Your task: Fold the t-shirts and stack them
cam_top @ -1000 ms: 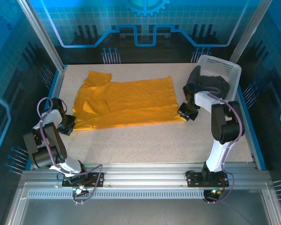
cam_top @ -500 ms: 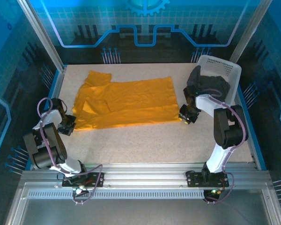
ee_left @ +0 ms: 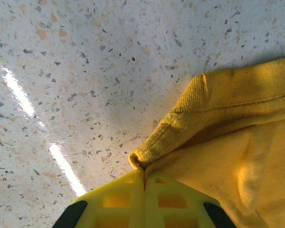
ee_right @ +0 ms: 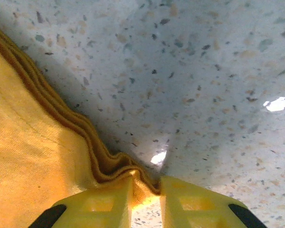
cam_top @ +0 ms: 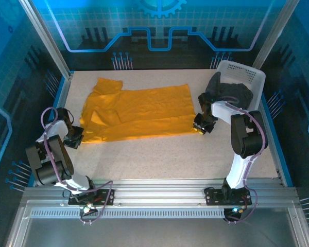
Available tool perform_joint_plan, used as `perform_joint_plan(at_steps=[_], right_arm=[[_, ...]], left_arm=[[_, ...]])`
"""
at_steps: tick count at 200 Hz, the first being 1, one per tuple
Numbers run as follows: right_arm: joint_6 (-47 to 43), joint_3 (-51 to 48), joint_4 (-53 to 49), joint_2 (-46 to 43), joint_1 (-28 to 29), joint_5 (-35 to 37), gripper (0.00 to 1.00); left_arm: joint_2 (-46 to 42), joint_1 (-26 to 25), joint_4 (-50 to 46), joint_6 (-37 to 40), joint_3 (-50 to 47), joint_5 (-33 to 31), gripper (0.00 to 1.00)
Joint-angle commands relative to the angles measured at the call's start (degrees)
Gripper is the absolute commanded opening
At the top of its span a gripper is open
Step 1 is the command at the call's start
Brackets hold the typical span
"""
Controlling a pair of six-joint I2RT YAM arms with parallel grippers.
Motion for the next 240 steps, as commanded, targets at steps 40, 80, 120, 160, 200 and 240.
perform_joint_plan(at_steps=[40, 80, 120, 160, 200, 240], right_arm=[[-0.62, 1.79, -4.78, -2.26, -0.02, 8.40, 0.00], [-3.37, 0.29, -6.15, -6.17, -2.91, 9.59, 0.00], [-4.24, -1.75, -7.53, -8.52, -3.44, 9.44, 0.00], [-3.61, -5.65, -8.58, -10.65, -3.31, 9.19, 0.00], [-1.55, -10.97, -10.11, -13.79, -3.03, 9.03, 0.00], [-0.22, -14.03, -10.13, -12.71, -2.80, 7.52, 0.00]], left_arm=[[-0.90, 0.66, -2.42, 1.85, 2.45, 1.32, 0.00], [-2.51, 0.66, -4.75, 3.19, 3.70, 1.14, 0.00], [-5.57, 0.65, -7.32, 3.76, 2.26, 0.52, 0.00], [-7.24, 0.24, -8.61, 3.51, -1.63, 0.76, 0.00], [-10.69, -0.42, -9.73, 1.28, -7.39, -1.47, 0.00], [-10.99, -0.49, -8.47, -0.32, -10.52, -1.56, 0.01]])
